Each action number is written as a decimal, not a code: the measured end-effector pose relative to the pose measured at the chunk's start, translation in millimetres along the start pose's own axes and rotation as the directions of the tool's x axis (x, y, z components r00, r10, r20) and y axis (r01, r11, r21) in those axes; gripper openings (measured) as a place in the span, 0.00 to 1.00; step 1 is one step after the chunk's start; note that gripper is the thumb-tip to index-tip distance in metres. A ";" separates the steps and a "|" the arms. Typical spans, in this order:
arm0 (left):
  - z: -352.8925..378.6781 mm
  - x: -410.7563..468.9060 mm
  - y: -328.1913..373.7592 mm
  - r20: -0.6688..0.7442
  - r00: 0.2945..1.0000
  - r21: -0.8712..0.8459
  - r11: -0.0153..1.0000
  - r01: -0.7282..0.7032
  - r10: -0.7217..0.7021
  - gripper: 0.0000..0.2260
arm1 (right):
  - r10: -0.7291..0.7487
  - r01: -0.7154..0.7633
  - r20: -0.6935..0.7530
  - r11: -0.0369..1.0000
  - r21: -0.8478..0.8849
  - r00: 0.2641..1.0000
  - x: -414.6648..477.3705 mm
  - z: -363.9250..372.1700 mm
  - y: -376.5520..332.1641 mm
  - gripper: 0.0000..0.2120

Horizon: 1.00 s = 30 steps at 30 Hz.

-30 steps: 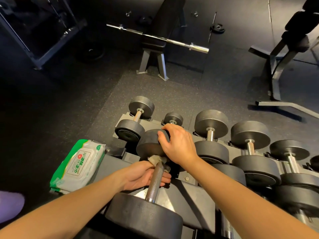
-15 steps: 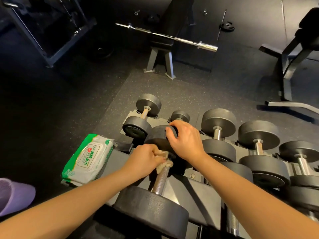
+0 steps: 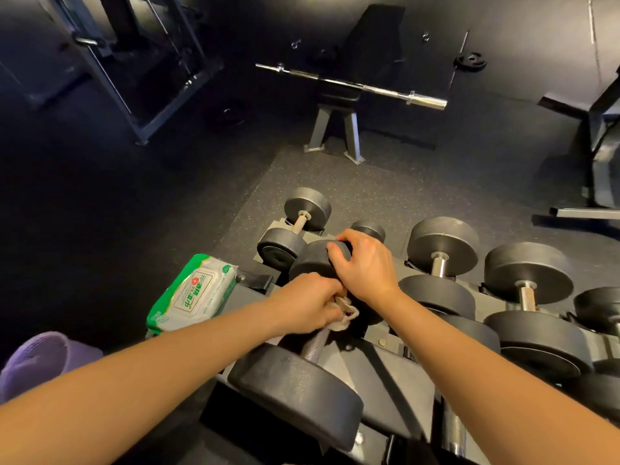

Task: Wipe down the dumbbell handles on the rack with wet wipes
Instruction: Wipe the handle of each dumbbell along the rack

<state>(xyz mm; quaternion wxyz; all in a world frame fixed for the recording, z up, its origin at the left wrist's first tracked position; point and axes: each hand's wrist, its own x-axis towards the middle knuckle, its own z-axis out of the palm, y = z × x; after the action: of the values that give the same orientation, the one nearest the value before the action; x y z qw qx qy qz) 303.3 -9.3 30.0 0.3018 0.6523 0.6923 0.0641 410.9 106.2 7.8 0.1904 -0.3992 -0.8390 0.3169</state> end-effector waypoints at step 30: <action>6.4 -21.2 -22.2 0.108 0.937 -0.522 0.784 0.337 -0.331 0.10 | -0.010 0.009 0.012 0.996 0.092 1.000 -0.3 -2.8 9.1 0.13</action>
<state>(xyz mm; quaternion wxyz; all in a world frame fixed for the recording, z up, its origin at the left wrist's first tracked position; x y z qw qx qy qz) 286.6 -34.4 21.2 0.4809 0.4101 0.7499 0.1956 417.7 111.3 3.5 0.2050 -0.3840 -0.8266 0.3567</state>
